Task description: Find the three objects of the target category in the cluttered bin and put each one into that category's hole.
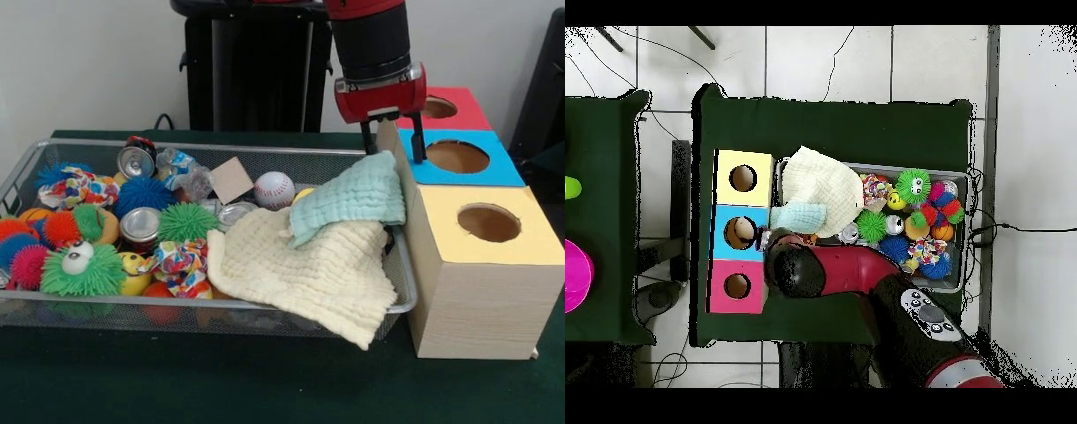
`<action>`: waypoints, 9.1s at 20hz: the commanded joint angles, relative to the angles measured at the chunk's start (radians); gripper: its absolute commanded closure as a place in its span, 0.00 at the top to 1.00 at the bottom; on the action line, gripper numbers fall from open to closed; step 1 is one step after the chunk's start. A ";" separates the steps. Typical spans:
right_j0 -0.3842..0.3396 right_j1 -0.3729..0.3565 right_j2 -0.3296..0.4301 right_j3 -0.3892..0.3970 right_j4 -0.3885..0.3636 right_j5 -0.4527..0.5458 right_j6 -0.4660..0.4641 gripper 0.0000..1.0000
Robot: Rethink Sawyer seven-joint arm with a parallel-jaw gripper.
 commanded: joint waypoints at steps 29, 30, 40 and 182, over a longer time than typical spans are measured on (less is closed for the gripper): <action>-0.224 -0.043 -0.030 -0.157 -0.218 0.505 -0.184 1.00; -0.226 -0.017 -0.050 -0.171 -0.260 0.491 -0.185 1.00; -0.254 0.118 -0.118 -0.305 -0.576 0.429 -0.163 1.00; -0.294 0.309 -0.187 -0.415 -0.798 0.521 -0.051 1.00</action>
